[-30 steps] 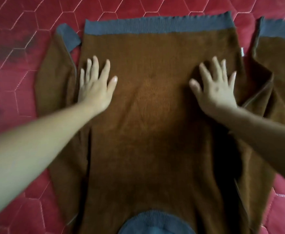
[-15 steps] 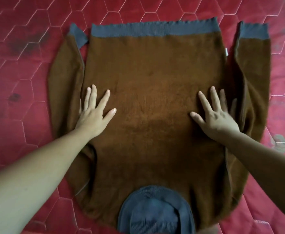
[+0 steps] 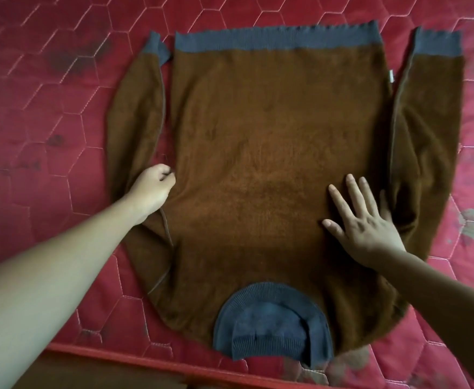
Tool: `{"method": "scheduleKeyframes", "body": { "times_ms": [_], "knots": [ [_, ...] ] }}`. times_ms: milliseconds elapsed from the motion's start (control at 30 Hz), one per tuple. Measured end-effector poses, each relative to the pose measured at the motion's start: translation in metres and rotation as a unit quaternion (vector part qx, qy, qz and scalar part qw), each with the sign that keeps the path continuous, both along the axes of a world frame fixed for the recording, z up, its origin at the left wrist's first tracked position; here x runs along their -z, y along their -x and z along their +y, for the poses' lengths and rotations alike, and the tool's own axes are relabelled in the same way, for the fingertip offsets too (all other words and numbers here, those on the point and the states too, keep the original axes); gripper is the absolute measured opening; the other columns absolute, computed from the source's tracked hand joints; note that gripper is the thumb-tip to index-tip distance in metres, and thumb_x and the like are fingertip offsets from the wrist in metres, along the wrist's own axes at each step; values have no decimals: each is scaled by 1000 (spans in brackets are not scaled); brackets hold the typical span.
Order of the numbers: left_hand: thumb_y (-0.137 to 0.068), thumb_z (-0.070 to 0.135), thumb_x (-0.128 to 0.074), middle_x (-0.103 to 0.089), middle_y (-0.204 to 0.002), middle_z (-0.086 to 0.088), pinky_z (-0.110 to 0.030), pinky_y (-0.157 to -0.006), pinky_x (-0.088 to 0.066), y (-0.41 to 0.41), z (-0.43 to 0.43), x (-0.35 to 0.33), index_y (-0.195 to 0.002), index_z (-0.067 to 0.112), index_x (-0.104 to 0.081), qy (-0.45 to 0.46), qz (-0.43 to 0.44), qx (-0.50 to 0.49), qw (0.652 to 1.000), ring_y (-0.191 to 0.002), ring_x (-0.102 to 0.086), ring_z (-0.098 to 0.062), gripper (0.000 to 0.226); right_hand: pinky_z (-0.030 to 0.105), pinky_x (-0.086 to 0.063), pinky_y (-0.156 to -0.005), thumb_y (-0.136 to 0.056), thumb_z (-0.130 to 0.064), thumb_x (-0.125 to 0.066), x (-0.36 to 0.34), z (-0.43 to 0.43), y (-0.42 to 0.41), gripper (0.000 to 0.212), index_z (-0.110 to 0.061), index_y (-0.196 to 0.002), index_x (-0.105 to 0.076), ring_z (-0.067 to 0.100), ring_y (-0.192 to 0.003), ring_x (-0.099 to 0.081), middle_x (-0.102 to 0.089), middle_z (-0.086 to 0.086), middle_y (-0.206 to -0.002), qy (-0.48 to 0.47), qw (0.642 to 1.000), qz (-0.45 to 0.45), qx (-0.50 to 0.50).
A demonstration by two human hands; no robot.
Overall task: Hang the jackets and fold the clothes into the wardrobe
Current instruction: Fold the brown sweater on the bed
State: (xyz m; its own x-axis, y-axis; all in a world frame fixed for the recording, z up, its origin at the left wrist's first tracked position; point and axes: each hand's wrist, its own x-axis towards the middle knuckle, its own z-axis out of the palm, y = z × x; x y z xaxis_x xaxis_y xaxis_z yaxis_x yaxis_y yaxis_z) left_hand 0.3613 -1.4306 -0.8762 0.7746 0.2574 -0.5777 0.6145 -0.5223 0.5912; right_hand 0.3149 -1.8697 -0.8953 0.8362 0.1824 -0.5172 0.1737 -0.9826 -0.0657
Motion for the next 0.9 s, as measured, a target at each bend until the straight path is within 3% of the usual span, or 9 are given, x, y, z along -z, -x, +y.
{"method": "scheduleKeyframes", "body": {
  "times_ms": [167, 300, 367, 467, 600, 667, 733, 800, 900],
  "knots": [
    [-105, 24, -50, -60, -121, -15, -37, -88, -44, 9, 13, -3, -129, 12, -53, -216, -77, 19, 973, -105, -59, -32, 28, 53, 2, -125, -92, -80, 4, -7, -12, -2, 78, -41, -157, 21, 16, -150, 34, 39, -5, -162, 44, 999, 4, -19],
    [-98, 29, -59, -35, -147, -20, -56, -108, -39, 30, -2, -8, -152, 19, -36, -331, -156, 192, 911, -136, -39, -42, 59, 60, 4, -123, -95, -75, -15, -19, 29, -3, 81, -35, -160, 14, 22, -150, 33, 30, 2, -166, 1, 1000, -2, 7],
    [-100, 43, -50, -15, -163, -14, -57, -119, -24, 36, -21, -8, -158, 27, -22, -329, -159, 308, 878, -153, -11, -36, 67, 65, 7, -121, -95, -76, -17, -22, 57, -6, 80, -38, -159, 14, 24, -150, 33, 29, 3, -166, -16, 999, -15, -35],
    [-102, 61, -24, 22, -167, -4, -51, -126, -1, 45, -39, 12, -158, 39, 10, -307, -68, 412, 855, -153, 22, -21, 70, 69, 8, -119, -92, -80, -9, -14, 85, -12, 80, -43, -155, 24, 28, -149, 35, 35, 3, -163, -11, 999, -1, -33],
    [-100, 66, -14, 32, -164, -4, -53, -124, 6, 50, -33, 27, -157, 40, 16, -319, -50, 420, 848, -151, 29, -20, 70, 71, 13, -116, -89, -84, -3, -3, 90, -15, 81, -44, -149, 35, 29, -146, 40, 46, 2, -157, 14, 999, 32, -20],
    [-101, 61, -30, 12, -169, -9, -58, -123, 7, 53, -30, 16, -160, 38, -3, -338, -122, 373, 856, -155, 16, -25, 69, 70, 11, -117, -90, -83, -9, -9, 89, -16, 83, -44, -149, 34, 30, -146, 39, 45, 3, -157, 11, 998, 54, -25],
    [-99, 52, -46, -5, -167, -13, -58, -121, 4, 59, -19, 4, -159, 36, -19, -338, -179, 209, 900, -156, 0, -31, 68, 67, 6, -120, -95, -77, -21, -17, 93, -17, 85, -39, -156, 24, 32, -151, 31, 34, 7, -163, 7, 999, 38, -23],
    [-98, 48, -52, -16, -164, -14, -60, -120, -10, 64, 1, -6, -157, 33, -24, -296, -143, -26, 944, -153, -15, -34, 68, 62, 1, -124, -101, -60, -36, -28, 108, -15, 80, -30, -162, 5, 32, -154, 20, 17, 11, -168, -18, 1000, 9, -20],
    [-98, 54, -53, -32, -157, -10, -47, -116, -31, 67, 30, -12, -156, 24, -30, -128, -75, -289, 946, -143, -37, -28, 69, 53, -7, -126, -101, -43, -47, -45, 157, -7, 69, -27, -161, -17, 29, -156, 3, -6, 8, -169, -123, 990, -18, -62]
  ]
}}
